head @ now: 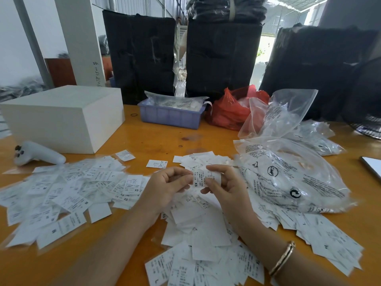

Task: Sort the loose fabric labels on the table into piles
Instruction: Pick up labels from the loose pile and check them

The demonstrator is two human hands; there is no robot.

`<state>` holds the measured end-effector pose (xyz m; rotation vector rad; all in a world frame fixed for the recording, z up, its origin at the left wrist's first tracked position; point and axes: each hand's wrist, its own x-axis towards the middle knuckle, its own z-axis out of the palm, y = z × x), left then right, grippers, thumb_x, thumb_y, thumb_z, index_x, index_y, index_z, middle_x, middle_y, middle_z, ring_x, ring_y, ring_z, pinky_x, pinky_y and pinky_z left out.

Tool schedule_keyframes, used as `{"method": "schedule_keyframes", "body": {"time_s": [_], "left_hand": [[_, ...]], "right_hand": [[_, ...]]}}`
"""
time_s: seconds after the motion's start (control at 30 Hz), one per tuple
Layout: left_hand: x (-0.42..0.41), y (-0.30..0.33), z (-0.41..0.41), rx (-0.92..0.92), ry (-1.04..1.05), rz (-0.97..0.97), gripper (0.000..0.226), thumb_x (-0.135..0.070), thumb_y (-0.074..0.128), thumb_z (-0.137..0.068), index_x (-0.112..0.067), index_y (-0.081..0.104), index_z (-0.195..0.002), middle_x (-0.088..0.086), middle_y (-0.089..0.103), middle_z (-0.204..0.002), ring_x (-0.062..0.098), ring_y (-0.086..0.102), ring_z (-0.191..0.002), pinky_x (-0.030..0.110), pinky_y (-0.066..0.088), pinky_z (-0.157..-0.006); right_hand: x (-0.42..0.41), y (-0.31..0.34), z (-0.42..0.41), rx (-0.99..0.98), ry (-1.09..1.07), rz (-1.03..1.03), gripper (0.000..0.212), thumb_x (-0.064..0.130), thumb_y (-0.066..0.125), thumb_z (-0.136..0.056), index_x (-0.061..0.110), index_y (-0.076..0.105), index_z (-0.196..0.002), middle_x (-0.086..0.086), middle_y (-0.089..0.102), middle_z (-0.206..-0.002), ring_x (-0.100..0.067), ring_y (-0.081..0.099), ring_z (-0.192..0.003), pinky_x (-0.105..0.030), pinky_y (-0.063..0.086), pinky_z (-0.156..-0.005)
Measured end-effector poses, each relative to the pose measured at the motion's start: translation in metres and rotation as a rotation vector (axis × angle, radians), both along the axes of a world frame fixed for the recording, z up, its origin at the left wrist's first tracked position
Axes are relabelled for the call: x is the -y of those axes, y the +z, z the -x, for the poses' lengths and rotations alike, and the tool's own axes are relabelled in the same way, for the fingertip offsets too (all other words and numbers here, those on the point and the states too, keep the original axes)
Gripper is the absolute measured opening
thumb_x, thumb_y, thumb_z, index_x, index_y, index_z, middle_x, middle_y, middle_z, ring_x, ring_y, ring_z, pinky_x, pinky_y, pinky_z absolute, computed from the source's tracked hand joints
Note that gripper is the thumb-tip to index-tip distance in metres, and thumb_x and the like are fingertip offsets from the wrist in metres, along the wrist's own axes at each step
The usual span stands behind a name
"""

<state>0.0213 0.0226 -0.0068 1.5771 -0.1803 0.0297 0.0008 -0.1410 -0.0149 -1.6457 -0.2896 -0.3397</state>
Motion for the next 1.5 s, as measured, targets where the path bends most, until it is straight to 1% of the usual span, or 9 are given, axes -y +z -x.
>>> {"method": "schedule_keyframes", "body": {"time_s": [0.17,0.33,0.5,0.67,0.83,1.03,1.17,1.3,1.5], "left_hand": [[0.0001,0.0004,0.001,0.012,-0.001,0.001,0.022,-0.032,0.069,-0.071,-0.018,0.071,-0.088,-0.003,0.074,-0.078,0.007,0.068,-0.07,0.013,0.052,-0.063],[0.0006,0.0011,0.0017,0.011,-0.009,0.017,0.033,-0.04,0.066,-0.067,-0.017,0.072,-0.09,-0.002,0.075,-0.08,0.006,0.067,-0.071,0.012,0.051,-0.064],[0.0011,0.001,0.0019,0.01,-0.011,0.022,0.033,-0.041,0.065,-0.066,-0.018,0.072,-0.089,-0.002,0.075,-0.079,0.005,0.067,-0.07,0.012,0.051,-0.063],[0.0006,0.0003,0.0015,0.007,-0.011,0.037,0.033,-0.037,0.066,-0.067,-0.015,0.071,-0.091,-0.001,0.074,-0.079,0.006,0.067,-0.07,0.012,0.052,-0.064],[-0.0002,0.0006,0.0012,0.006,-0.014,0.032,0.031,-0.037,0.066,-0.068,-0.016,0.071,-0.092,-0.001,0.075,-0.08,0.006,0.068,-0.07,0.012,0.052,-0.064],[0.0017,0.0,0.0026,0.01,-0.008,0.013,0.031,-0.039,0.065,-0.067,-0.016,0.071,-0.087,-0.001,0.074,-0.077,0.005,0.067,-0.068,0.012,0.051,-0.063],[0.0021,0.0002,0.0036,0.012,0.004,-0.017,0.031,-0.044,0.063,-0.068,-0.019,0.072,-0.085,-0.004,0.074,-0.075,0.002,0.065,-0.065,0.01,0.049,-0.06],[0.0009,0.0005,0.0038,0.018,0.011,-0.024,0.032,-0.047,0.059,-0.071,-0.022,0.074,-0.084,-0.004,0.073,-0.077,0.002,0.065,-0.067,0.01,0.049,-0.061],[0.0006,0.0017,0.0047,0.02,-0.007,0.016,0.032,-0.047,0.06,-0.071,-0.021,0.074,-0.082,-0.001,0.073,-0.076,0.003,0.064,-0.065,0.011,0.049,-0.061]], "right_hand": [[-0.0002,0.0003,0.0006,-0.009,0.024,-0.005,0.026,0.003,0.06,-0.09,0.027,0.06,-0.1,0.008,0.069,-0.07,-0.015,0.071,-0.072,-0.022,0.053,-0.067],[0.0045,0.0027,-0.0021,0.012,-0.083,-0.139,0.021,0.007,0.061,-0.089,0.026,0.058,-0.099,0.001,0.068,-0.067,-0.017,0.071,-0.071,-0.019,0.052,-0.065],[0.0033,0.0012,-0.0015,-0.01,-0.049,-0.131,0.02,0.006,0.061,-0.089,0.024,0.058,-0.099,-0.004,0.067,-0.065,-0.017,0.071,-0.07,-0.019,0.052,-0.065],[0.0002,-0.0001,-0.0002,-0.037,0.002,-0.074,0.022,0.005,0.061,-0.089,0.024,0.058,-0.098,-0.003,0.071,-0.072,-0.019,0.071,-0.072,-0.033,0.055,-0.073],[0.0034,0.0032,-0.0001,-0.022,-0.029,-0.156,0.021,0.004,0.061,-0.089,0.023,0.059,-0.097,-0.014,0.068,-0.075,-0.018,0.071,-0.07,-0.019,0.052,-0.066],[-0.0017,-0.0012,-0.0009,-0.033,-0.021,-0.013,0.026,0.007,0.061,-0.09,0.03,0.056,-0.1,-0.001,0.068,-0.065,-0.019,0.071,-0.072,-0.045,0.053,-0.077],[-0.0013,0.0,-0.0002,-0.006,-0.015,-0.014,0.033,0.005,0.059,-0.09,0.036,0.057,-0.103,-0.002,0.071,-0.074,-0.018,0.071,-0.072,-0.031,0.056,-0.072],[0.001,0.0028,0.0007,0.038,-0.05,-0.107,0.029,0.003,0.057,-0.091,0.03,0.061,-0.101,0.003,0.068,-0.064,-0.015,0.07,-0.066,-0.014,0.049,-0.062],[-0.0021,0.002,0.0021,0.044,-0.025,-0.186,0.027,0.003,0.06,-0.089,0.027,0.062,-0.101,-0.001,0.066,-0.065,-0.015,0.069,-0.066,-0.019,0.052,-0.064]]}}
